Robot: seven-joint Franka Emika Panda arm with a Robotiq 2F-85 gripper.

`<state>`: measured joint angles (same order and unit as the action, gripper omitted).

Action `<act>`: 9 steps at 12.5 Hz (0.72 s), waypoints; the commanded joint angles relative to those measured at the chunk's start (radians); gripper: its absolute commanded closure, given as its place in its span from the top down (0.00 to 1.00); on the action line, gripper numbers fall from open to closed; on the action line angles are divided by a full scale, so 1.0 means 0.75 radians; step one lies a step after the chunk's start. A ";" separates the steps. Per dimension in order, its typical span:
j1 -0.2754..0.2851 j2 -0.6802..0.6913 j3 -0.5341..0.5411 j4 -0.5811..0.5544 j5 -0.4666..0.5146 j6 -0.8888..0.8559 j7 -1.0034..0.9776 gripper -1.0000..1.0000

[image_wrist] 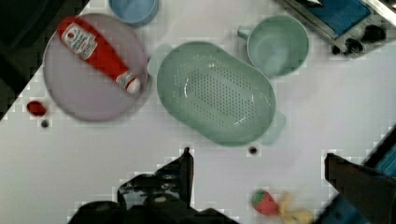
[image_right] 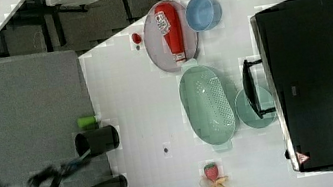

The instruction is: Drag strainer right to left.

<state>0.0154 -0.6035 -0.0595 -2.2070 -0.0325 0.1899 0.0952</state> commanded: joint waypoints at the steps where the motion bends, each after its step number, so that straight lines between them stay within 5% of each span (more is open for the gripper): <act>1: 0.017 0.304 0.004 -0.250 -0.016 0.235 0.144 1.00; 9: 0.021 0.840 0.041 -0.379 -0.016 0.959 0.801 1.00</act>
<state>0.0424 0.0892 -0.0294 -2.4941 -0.0462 0.8955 0.5498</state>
